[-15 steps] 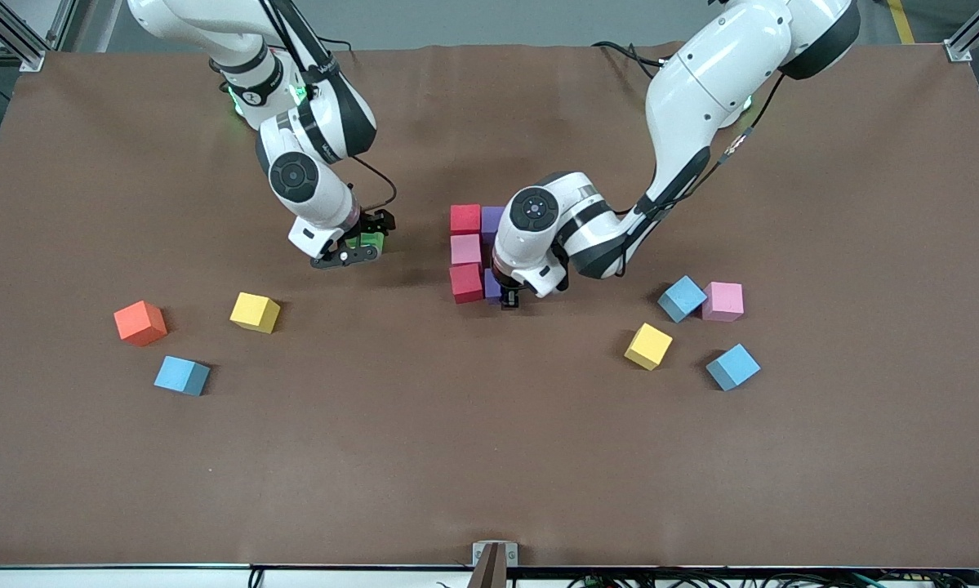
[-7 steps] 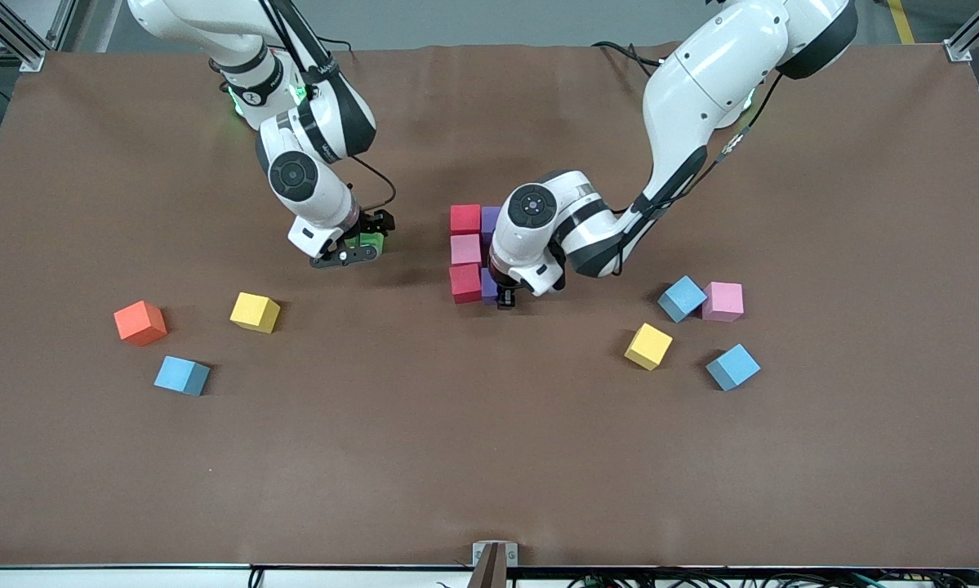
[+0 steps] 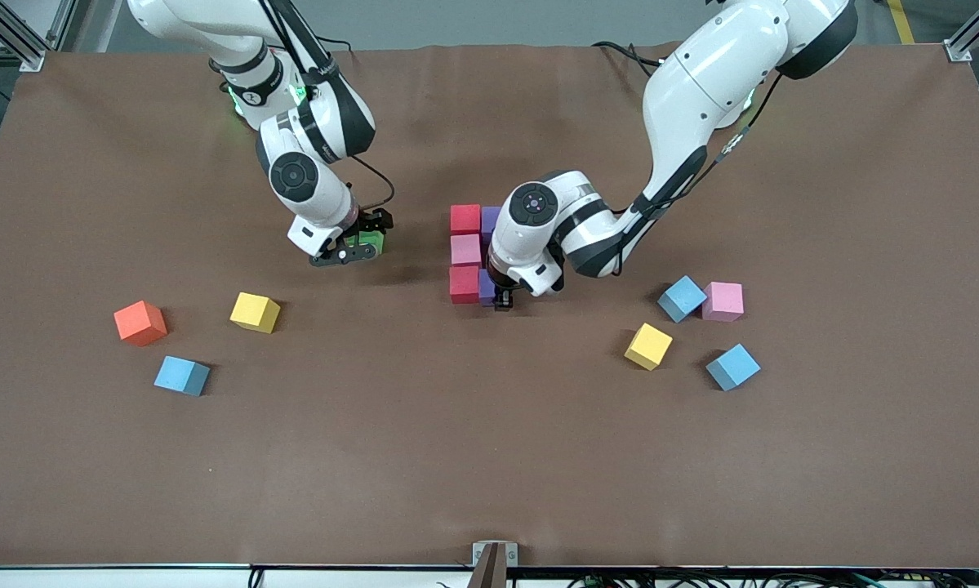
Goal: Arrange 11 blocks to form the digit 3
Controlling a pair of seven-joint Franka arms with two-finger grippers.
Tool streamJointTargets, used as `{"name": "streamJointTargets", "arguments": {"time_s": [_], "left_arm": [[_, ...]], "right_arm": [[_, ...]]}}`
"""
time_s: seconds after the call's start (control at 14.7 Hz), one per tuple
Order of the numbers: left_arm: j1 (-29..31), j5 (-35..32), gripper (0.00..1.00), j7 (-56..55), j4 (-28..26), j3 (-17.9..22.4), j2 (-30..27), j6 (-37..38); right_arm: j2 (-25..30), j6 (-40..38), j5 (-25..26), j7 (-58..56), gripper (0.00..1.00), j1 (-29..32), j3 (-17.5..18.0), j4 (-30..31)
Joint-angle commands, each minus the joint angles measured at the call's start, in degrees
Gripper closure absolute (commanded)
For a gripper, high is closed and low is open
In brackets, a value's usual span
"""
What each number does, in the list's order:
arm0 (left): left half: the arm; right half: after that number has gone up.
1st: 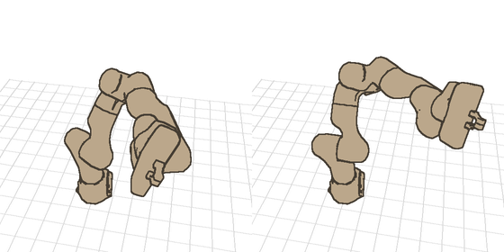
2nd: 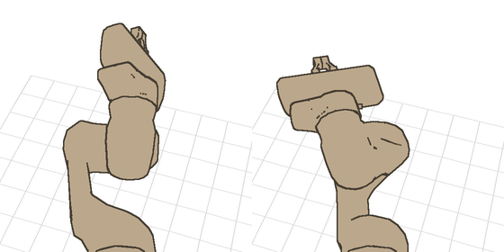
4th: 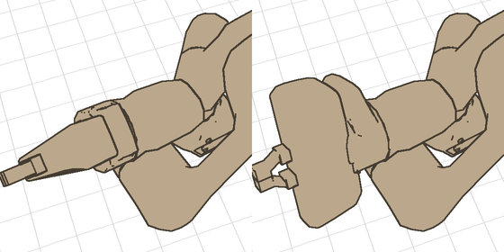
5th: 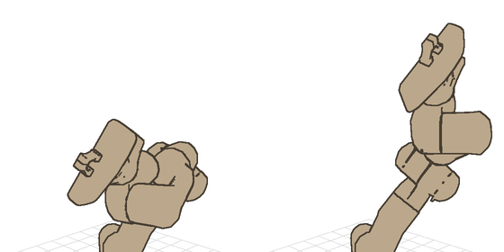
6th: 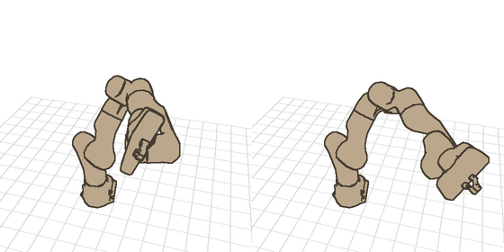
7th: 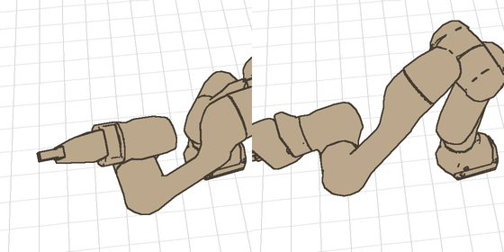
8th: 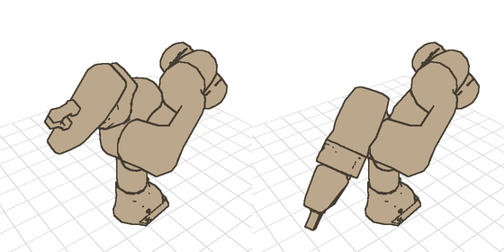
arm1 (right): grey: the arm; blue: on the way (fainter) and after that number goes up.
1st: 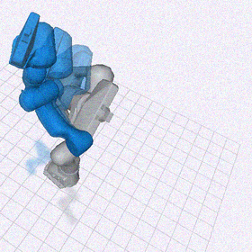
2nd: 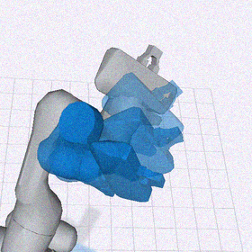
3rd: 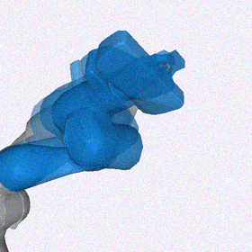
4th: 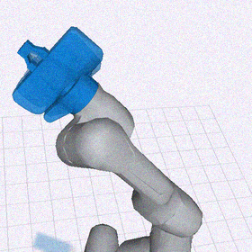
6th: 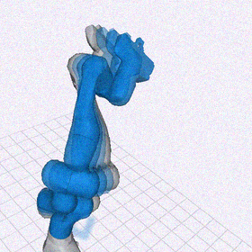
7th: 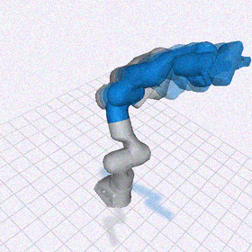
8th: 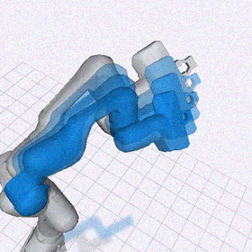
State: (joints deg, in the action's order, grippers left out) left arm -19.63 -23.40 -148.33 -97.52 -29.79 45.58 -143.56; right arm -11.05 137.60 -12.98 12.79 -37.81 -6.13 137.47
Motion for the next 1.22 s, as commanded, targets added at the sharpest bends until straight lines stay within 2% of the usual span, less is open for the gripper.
{"name": "streamJointTargets", "arguments": {"time_s": [0.0,0.07,0.61,0.75,1.09,1.16], "left_arm": [[-0.41,-1.30,0.23,-0.73,0.22,0.34,0.21,-0.58],[-0.50,-1.30,0.00,-0.73,0.22,0.34,0.21,-0.50],[-0.41,-1.39,0.00,-0.64,-0.57,0.26,-1.89,0.38],[-0.15,-1.56,0.00,-0.21,-0.13,-0.10,-2.94,3.09],[0.64,-1.65,0.00,8.65,0.31,-0.36,-5.15,7.41],[0.82,-1.65,0.00,10.59,0.83,-0.27,-5.50,8.20]], "right_arm": [[0.24,1.18,0.86,0.21,0.00,0.90,0.60,1.22],[0.06,1.18,0.86,0.21,0.00,0.99,0.51,1.22],[-1.61,2.94,0.86,0.30,0.00,1.07,0.60,1.22],[-1.87,3.12,0.77,0.30,0.00,1.07,0.60,1.13],[-1.79,2.76,0.85,0.30,0.01,0.64,0.60,1.13],[-1.79,2.68,0.77,0.30,0.03,0.63,0.60,1.13]]}}
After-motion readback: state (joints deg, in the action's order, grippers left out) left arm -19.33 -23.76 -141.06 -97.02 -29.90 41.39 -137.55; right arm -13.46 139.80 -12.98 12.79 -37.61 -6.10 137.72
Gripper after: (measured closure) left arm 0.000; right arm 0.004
